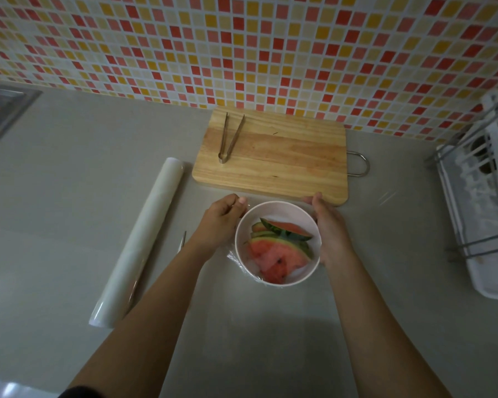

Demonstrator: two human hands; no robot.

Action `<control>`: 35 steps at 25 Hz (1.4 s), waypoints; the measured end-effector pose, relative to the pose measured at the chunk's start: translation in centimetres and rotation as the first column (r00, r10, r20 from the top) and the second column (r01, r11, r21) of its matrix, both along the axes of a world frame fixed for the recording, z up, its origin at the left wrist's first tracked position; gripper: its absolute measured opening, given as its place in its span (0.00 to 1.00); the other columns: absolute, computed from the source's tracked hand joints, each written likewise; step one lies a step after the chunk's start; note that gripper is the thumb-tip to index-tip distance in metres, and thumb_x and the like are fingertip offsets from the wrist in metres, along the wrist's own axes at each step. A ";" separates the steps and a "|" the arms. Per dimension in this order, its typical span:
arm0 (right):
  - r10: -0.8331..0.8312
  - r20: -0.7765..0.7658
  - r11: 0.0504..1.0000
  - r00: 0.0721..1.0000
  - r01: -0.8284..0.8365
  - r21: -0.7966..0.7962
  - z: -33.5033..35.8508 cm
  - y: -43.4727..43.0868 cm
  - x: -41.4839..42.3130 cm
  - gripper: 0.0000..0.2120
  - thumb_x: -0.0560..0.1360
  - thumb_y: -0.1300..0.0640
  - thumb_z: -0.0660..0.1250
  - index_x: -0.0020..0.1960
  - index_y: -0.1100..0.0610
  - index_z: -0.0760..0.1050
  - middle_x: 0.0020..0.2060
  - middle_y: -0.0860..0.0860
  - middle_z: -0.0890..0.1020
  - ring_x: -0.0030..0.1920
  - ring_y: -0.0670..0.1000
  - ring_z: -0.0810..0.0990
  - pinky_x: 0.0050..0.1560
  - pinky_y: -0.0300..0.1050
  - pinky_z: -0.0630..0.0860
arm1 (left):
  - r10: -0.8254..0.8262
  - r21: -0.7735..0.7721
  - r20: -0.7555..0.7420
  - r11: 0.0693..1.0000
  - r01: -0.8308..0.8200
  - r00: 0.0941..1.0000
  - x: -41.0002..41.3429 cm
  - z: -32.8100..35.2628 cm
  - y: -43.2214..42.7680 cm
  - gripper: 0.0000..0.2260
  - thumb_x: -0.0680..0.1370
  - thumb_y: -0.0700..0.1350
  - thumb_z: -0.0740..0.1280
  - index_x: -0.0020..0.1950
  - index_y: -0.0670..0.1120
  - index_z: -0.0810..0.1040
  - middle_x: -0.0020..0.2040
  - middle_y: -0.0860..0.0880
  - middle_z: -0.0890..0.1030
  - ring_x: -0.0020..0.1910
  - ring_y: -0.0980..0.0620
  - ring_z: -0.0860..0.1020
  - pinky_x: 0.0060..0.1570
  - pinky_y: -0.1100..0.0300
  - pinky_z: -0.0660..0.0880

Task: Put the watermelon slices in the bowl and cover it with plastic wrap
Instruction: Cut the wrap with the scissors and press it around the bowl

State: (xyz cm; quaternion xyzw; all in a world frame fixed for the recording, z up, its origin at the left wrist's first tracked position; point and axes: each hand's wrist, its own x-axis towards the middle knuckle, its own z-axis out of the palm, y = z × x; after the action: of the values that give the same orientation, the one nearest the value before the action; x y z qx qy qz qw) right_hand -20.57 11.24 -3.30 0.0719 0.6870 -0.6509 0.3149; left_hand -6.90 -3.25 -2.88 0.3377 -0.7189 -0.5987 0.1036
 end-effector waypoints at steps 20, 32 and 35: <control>-0.033 0.162 0.954 0.986 -0.017 0.300 -0.9 -0.4 -0.9 0.09 0.75 0.53 0.60 0.51 0.52 0.76 0.53 0.58 0.81 0.45 0.56 0.80 0.38 0.41 0.74 | 0.160 0.366 -0.158 0.926 -0.092 0.975 -0.1 -1.2 1.8 0.11 0.75 0.34 0.66 0.48 0.46 0.85 0.46 0.48 0.86 0.44 0.51 0.84 0.41 0.59 0.80; -0.458 0.216 0.887 0.862 0.428 0.175 -0.7 0.8 -0.3 0.10 0.76 0.58 0.59 0.50 0.65 0.74 0.39 0.60 0.77 0.45 0.57 0.77 0.40 0.46 0.73 | 0.189 0.352 -0.162 0.928 -0.122 0.969 0.0 -1.3 1.6 0.10 0.74 0.32 0.68 0.52 0.40 0.84 0.46 0.47 0.86 0.43 0.51 0.85 0.39 0.61 0.80; -0.792 0.023 0.610 0.610 0.790 0.062 0.8 1.8 0.2 0.16 0.81 0.61 0.50 0.61 0.71 0.65 0.56 0.69 0.74 0.58 0.63 0.74 0.39 0.42 0.67 | 0.196 0.353 -0.159 0.927 -0.130 0.967 0.0 -1.2 1.6 0.10 0.74 0.32 0.67 0.51 0.41 0.84 0.44 0.48 0.87 0.43 0.51 0.85 0.38 0.61 0.80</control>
State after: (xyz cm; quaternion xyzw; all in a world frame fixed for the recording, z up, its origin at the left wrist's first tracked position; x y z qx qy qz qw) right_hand -20.37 13.09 -2.54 0.3901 0.5917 -0.7054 0.0100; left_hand -6.92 -1.67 -4.06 0.3501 -0.5609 -0.7325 0.1623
